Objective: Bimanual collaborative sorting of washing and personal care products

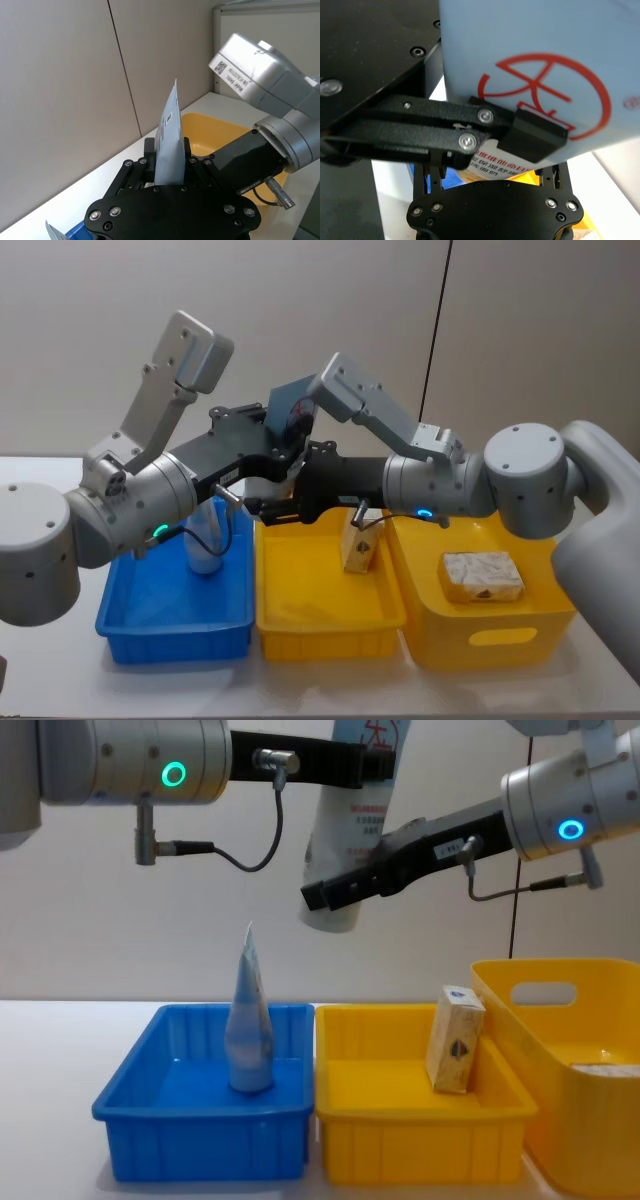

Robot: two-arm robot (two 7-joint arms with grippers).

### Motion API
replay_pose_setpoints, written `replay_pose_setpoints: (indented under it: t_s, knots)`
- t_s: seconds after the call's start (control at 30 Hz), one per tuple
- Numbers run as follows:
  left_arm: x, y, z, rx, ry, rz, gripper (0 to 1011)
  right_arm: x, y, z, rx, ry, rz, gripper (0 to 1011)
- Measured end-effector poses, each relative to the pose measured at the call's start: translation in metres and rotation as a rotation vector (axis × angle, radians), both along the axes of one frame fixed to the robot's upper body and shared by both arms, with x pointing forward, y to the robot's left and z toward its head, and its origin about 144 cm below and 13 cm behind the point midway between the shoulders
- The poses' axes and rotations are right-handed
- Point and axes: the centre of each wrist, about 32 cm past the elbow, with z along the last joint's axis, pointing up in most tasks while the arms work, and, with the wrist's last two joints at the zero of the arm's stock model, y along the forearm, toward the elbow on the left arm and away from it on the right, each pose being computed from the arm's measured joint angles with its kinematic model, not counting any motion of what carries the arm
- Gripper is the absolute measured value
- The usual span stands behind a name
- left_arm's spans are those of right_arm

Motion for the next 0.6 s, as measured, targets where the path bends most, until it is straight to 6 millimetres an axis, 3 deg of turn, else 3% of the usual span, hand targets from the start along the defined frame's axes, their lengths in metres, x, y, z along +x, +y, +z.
replay_pose_setpoints:
  t_s: [0.3,0.6]
  knots:
    - [-0.0004,-0.0015,0.0005,-0.001,-0.001,-0.003,253,0.0024,0.0039,-0.0012,0.004,-0.001,0.002,679]
    - [-0.0006,-0.0021,0.0006,-0.002,-0.001,-0.004,252,0.0036,0.0058,-0.0021,0.007,0.000,0.004,628]
